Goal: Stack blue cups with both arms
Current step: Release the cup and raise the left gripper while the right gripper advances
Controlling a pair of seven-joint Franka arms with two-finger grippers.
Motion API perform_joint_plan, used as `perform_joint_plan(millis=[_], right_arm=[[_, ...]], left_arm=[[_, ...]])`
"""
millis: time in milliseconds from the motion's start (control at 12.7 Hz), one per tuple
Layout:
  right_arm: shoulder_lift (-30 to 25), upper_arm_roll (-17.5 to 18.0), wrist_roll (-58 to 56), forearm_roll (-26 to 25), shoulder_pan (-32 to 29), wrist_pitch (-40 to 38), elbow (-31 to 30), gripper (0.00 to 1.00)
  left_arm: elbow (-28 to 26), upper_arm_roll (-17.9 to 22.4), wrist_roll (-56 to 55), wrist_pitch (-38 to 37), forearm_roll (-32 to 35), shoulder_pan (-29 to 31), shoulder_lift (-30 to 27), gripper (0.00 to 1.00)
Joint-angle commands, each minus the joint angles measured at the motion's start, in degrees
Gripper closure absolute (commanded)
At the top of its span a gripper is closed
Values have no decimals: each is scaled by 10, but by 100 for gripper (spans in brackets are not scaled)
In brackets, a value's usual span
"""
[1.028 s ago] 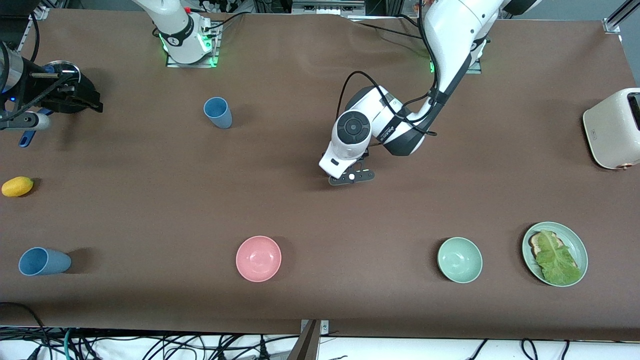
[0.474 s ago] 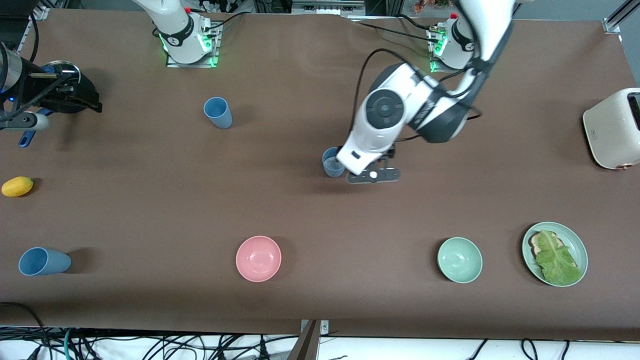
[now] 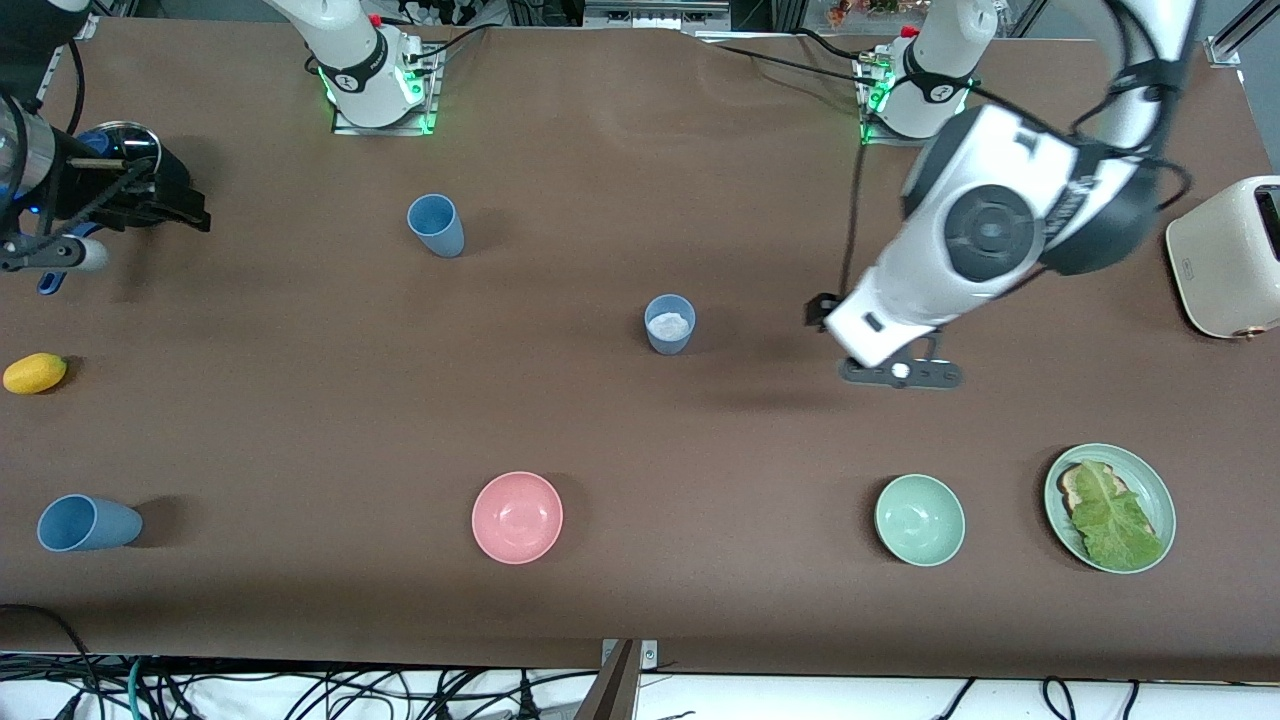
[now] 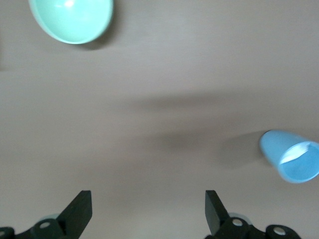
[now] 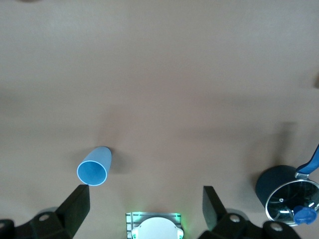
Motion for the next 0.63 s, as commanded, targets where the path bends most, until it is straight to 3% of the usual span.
perform_joint_plan(millis=[0,316,553], right_arm=[[31,2,-10,3,-5,-13,19,0],[43,6,-9,3,5,-11,18,0],[24,38,8,10,23,0,-25,0]], left_arm=[[-13,-3,80,-21,7,63,-54,0],[-6,-2,170,-49,-18,149,-87,0],[-26,37,169,-40,-54,149,-130,0]])
